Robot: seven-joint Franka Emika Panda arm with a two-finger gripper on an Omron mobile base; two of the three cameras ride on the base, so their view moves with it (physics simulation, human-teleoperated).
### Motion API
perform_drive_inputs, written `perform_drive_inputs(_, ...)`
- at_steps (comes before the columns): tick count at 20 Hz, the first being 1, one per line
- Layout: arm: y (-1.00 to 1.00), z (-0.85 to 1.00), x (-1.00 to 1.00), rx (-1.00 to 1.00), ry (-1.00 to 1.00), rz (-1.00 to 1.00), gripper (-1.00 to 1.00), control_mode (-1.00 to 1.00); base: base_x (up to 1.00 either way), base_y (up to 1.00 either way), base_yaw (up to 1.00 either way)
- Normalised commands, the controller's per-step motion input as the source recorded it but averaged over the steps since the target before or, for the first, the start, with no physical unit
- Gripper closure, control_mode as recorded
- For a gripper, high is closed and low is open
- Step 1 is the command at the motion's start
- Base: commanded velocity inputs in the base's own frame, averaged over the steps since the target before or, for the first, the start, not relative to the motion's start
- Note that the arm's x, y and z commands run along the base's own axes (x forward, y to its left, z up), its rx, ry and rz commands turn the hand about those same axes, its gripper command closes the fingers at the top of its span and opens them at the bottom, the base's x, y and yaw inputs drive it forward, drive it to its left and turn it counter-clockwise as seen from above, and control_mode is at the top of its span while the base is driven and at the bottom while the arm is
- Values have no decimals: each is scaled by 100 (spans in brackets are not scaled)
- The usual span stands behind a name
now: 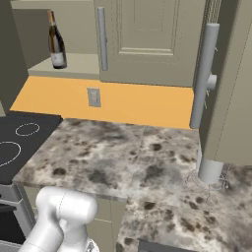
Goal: Open the cabinet directly in front. Then move the wine and the cup to the dining counter with the jar on it.
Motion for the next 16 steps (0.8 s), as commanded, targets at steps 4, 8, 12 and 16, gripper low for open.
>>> perform_drive_inputs(4,-93,2,-95,22,-5,0,-100,-100,0,0,0)
perform_drive_inputs(8,-100,3,-16,34,0,11,-100,-100,0,0,0)
perform_drive_inputs(12,-94,0,5,33,2,32,-100,-100,0,0,0)
perform_drive_inputs(16,-63,0,11,31,14,42,-100,-100,0,0,0)
